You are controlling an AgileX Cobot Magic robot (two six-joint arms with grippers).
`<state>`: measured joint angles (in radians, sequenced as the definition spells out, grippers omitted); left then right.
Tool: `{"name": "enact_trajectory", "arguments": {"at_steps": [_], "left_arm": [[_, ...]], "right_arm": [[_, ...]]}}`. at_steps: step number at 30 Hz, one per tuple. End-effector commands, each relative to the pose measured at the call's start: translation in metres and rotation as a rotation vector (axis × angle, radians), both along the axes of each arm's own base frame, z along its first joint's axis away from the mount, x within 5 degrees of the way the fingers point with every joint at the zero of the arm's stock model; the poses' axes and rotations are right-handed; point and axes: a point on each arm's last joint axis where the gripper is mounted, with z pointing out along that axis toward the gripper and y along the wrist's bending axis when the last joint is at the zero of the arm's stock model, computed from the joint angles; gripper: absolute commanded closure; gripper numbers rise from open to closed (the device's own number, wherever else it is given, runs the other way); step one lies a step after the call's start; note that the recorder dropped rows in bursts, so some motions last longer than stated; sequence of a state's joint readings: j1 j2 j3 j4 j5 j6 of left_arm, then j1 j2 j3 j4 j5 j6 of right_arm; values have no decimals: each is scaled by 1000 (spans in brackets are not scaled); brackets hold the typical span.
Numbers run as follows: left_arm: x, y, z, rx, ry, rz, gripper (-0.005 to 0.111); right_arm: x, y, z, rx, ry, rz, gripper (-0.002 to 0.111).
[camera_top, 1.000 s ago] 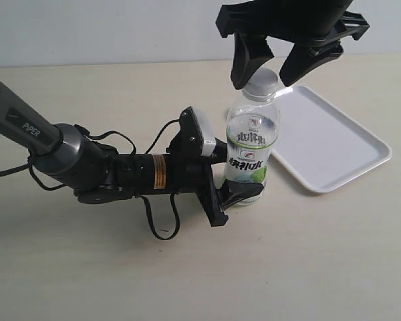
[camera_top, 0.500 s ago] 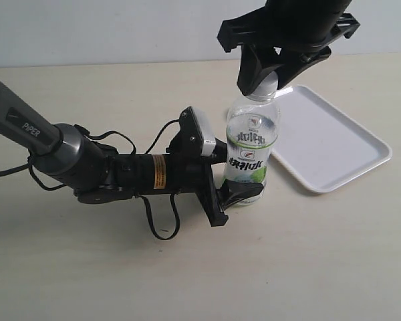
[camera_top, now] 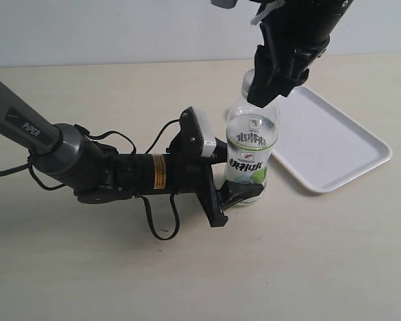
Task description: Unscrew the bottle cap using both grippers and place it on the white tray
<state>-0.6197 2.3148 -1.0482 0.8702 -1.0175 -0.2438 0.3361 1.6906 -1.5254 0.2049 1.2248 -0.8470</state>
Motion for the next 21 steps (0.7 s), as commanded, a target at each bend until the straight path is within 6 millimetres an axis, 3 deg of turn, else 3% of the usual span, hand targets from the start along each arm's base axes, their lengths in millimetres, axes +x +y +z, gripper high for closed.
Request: {"name": "enact_trajectory", "arguments": {"at_steps": [1, 7, 21], "left_arm": [[-2, 1, -5, 57, 6, -7, 107], [-2, 1, -5, 57, 6, -7, 107], [-2, 1, -5, 57, 6, -7, 107]], "right_arm": [[0, 1, 0, -37, -60, 199, 108], [0, 0, 0, -63, -92, 309, 108], [-6, -2, 10, -59, -121, 312, 108]]}}
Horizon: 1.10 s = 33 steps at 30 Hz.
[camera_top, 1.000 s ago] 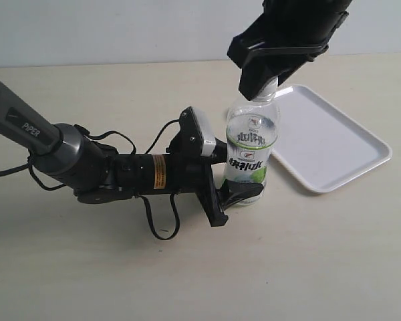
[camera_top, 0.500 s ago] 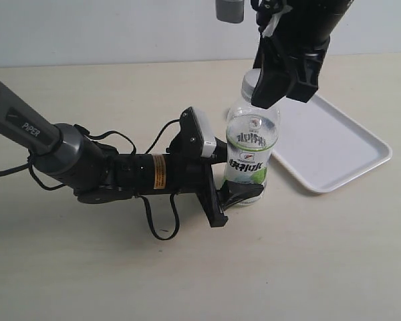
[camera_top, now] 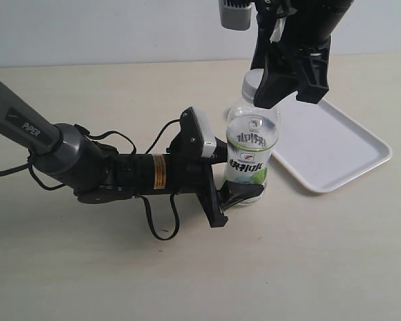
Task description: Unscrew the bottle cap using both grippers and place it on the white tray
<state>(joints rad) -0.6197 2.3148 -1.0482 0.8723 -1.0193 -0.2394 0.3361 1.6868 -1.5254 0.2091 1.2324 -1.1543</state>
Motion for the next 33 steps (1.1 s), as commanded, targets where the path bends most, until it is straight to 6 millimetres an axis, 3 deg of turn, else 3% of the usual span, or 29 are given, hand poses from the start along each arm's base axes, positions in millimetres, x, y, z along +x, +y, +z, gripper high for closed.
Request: {"name": "enact_trajectory", "arguments": {"at_steps": [1, 7, 14, 17, 25, 33], "left_arm": [[-1, 1, -5, 57, 10, -4, 107], [-1, 1, -5, 56, 12, -3, 107], [-1, 1, -5, 56, 12, -3, 107], [-1, 1, -5, 56, 12, -3, 107], [-1, 1, -5, 56, 12, -3, 107], [-1, 1, -5, 56, 10, -4, 107]], "right_arm": [[-4, -2, 9, 2, -40, 16, 108], [-4, 1, 9, 45, -29, -29, 103], [-3, 3, 10, 73, -35, -48, 59], [-1, 4, 11, 79, -54, -52, 48], [-1, 4, 12, 83, -61, -56, 44], [-12, 5, 32, 181, -86, -100, 44]]}}
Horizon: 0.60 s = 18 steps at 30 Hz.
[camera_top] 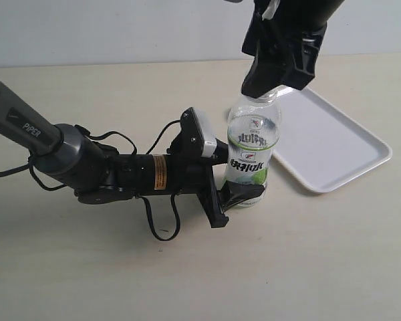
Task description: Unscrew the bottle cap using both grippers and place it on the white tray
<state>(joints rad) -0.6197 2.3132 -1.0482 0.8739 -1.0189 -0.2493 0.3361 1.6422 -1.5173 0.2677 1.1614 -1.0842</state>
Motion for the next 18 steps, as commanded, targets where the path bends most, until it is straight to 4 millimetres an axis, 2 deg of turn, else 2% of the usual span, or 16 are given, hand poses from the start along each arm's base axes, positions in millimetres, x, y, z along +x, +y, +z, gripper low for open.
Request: {"name": "enact_trajectory", "arguments": {"at_steps": [1, 3, 5, 8, 10, 13, 18], "left_arm": [[-1, 1, -6, 58, 3, -5, 107], [-1, 1, -6, 58, 3, -5, 107], [-1, 1, -6, 58, 3, -5, 107], [-1, 1, -6, 58, 3, -5, 107], [-1, 1, -6, 59, 1, -6, 107], [-1, 1, -6, 58, 3, -5, 107], [-2, 1, -6, 60, 2, -9, 107]], "right_arm": [[-10, 3, 20, 97, -36, -16, 44], [-14, 5, 26, 140, -35, -28, 44], [-17, 5, 33, 201, -20, -118, 44], [-19, 2, 41, 299, 66, -405, 44], [-17, -3, 44, 351, 139, -656, 44], [-16, -11, 47, 335, 212, -926, 44], [-10, -10, 49, 331, 255, -996, 43]]}}
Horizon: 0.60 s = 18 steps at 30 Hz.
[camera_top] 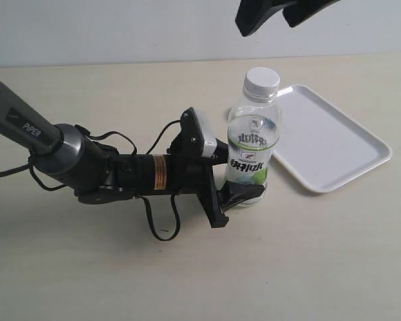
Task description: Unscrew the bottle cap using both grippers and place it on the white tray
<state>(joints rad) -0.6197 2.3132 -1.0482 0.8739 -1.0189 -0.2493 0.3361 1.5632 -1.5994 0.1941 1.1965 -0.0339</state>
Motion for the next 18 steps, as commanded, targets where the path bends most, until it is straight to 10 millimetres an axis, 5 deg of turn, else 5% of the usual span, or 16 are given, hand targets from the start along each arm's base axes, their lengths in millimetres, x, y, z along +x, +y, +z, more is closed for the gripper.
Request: {"name": "enact_trajectory", "arguments": {"at_steps": [1, 11, 18], "left_arm": [[-2, 1, -6, 60, 1, -11, 107], [-2, 1, -6, 62, 0, -16, 107], [-2, 1, -6, 62, 0, -16, 107]], "right_arm": [[5, 2, 1, 22, 41, -74, 43], [28, 9, -35, -13, 143, -98, 40], [32, 11, -42, -17, 163, -107, 40]]}}
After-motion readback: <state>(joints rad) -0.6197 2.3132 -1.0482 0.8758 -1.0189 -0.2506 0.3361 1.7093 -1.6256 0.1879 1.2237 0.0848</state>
